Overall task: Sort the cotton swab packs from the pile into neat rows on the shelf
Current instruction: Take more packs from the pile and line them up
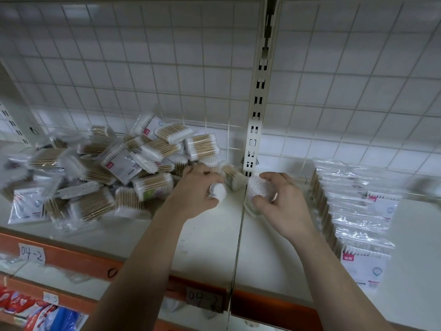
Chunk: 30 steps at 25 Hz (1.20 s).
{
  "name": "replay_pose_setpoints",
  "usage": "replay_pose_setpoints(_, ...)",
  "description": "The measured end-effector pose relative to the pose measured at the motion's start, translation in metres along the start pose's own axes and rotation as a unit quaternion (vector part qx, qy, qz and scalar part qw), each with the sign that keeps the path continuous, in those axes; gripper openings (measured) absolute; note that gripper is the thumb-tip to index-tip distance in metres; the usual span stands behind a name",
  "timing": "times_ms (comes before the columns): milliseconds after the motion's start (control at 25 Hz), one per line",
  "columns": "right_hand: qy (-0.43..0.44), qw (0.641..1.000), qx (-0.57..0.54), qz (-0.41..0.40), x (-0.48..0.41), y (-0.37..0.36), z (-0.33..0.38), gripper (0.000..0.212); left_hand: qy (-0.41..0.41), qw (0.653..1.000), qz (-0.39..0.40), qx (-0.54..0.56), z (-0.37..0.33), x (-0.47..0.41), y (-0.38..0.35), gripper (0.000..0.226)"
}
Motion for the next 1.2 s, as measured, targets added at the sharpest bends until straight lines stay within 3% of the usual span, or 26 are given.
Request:
replay_pose_setpoints(280,-0.004,1.0,0.006,0.004,0.004,0.0,-0.001,0.047,0.025,0.984,0.014,0.178,0.001,0.009,0.017,0.035)
replay_pose_setpoints(520,0.006,1.0,-0.029,0.007,0.008,0.001,0.002,0.043,0.046,0.989,-0.051,0.128,-0.001,0.005,0.004,0.035)
replay_pose_setpoints(680,0.008,0.999,-0.031,0.006,0.012,0.006,0.006,0.036,0.057,0.991,-0.018,0.122,-0.002,0.003,-0.005,0.041)
replay_pose_setpoints(880,0.013,0.998,-0.063,-0.005,0.016,0.016,0.011,0.034,0.085,0.988,-0.032,0.127,-0.004,0.005,-0.002,0.054)
replay_pose_setpoints(1200,0.037,0.994,-0.095,-0.031,0.016,0.041,0.026,0.028,0.011,0.986,-0.109,0.123,-0.037,0.016,0.022,0.044)
Point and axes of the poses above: each hand's wrist, its own x-axis away from the middle knuckle, its own y-axis out of the back of the hand, z = x × y, the point moved 3 cm from there along -x, towards the middle knuckle, and after that the axes turned 8 degrees about y, right-handed, at the moved point
